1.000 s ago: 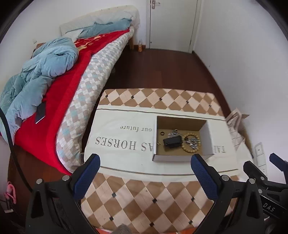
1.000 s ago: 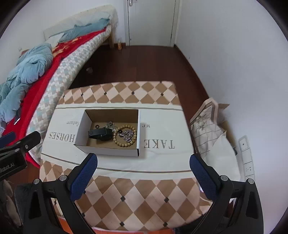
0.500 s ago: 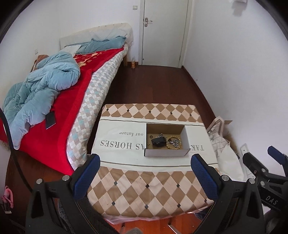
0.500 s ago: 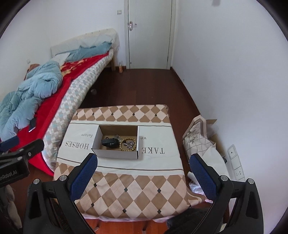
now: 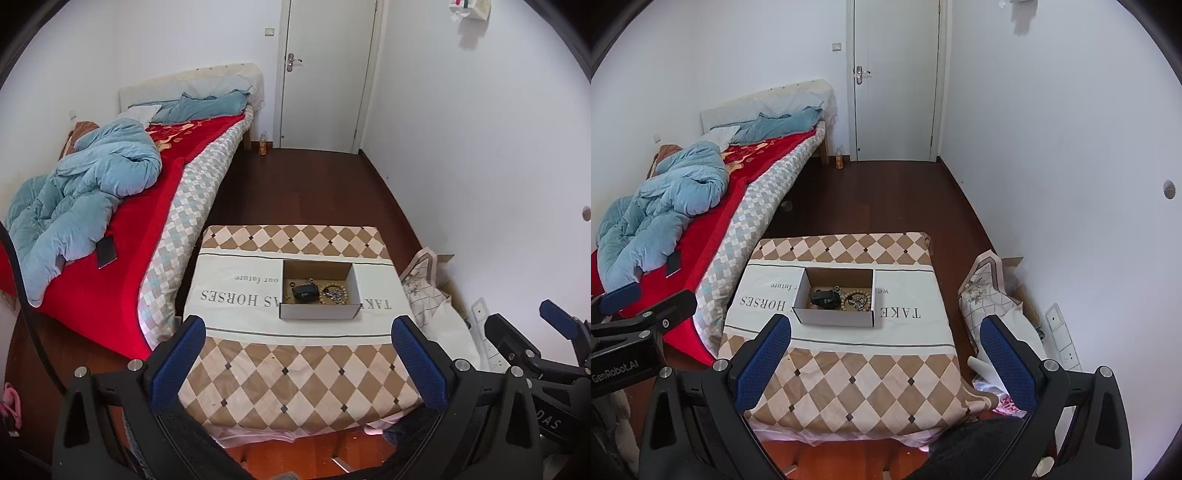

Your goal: Organize jewelry

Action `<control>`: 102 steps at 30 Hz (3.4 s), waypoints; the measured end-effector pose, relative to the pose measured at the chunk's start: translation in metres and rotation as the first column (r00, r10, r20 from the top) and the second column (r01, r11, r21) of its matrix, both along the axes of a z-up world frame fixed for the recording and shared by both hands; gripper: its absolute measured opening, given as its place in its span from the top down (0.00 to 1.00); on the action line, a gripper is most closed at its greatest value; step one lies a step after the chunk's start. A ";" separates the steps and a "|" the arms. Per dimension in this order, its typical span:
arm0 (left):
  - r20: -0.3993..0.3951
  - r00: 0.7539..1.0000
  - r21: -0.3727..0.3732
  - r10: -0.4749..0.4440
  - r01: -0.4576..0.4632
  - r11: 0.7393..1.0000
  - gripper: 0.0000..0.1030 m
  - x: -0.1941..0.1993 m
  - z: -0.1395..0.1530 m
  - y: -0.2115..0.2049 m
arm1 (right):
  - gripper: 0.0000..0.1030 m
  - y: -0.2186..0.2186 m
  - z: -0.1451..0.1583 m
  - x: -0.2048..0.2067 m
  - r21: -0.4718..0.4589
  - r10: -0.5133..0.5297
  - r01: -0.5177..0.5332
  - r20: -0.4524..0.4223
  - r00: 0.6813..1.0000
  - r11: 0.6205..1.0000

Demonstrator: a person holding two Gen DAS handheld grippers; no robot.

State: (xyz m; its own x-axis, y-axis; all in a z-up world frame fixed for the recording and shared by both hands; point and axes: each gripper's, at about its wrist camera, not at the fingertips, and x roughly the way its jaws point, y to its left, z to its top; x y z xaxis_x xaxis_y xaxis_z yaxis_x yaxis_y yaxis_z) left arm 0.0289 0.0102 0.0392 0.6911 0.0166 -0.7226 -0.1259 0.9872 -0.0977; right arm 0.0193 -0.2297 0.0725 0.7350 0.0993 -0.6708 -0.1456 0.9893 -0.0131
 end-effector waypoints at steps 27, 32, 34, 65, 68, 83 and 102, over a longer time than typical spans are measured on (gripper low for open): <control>-0.039 0.998 0.062 0.057 -0.055 0.997 0.00 0.074 -0.024 0.006 | 0.00 0.009 -0.020 0.084 -0.043 -0.061 0.061 0.000 0.998 0.997; -0.066 0.996 0.056 0.066 -0.062 0.997 0.00 0.092 -0.034 0.010 | 0.00 0.017 -0.038 0.111 -0.033 -0.035 0.033 -0.050 0.998 0.999; -0.076 0.995 0.055 0.071 -0.067 0.996 0.00 0.097 -0.037 0.012 | 0.00 0.022 -0.043 0.119 -0.037 -0.022 0.019 -0.065 0.998 0.999; -0.112 0.990 0.090 0.085 -0.075 0.993 0.00 0.112 -0.051 0.024 | 0.00 0.032 -0.062 0.140 -0.037 0.004 -0.009 -0.134 0.991 0.999; -0.107 0.991 0.091 0.085 -0.075 0.993 0.00 0.112 -0.051 0.023 | 0.00 0.031 -0.063 0.139 -0.031 0.003 -0.008 -0.138 0.990 1.000; -0.101 0.991 0.093 0.084 -0.075 0.993 0.00 0.111 -0.050 0.021 | 0.00 0.029 -0.062 0.137 -0.033 0.002 -0.006 -0.136 0.991 0.999; -0.107 0.991 0.083 0.077 -0.068 0.994 0.00 0.105 -0.052 0.021 | 0.00 0.031 -0.058 0.135 -0.027 0.016 -0.020 -0.140 0.990 0.999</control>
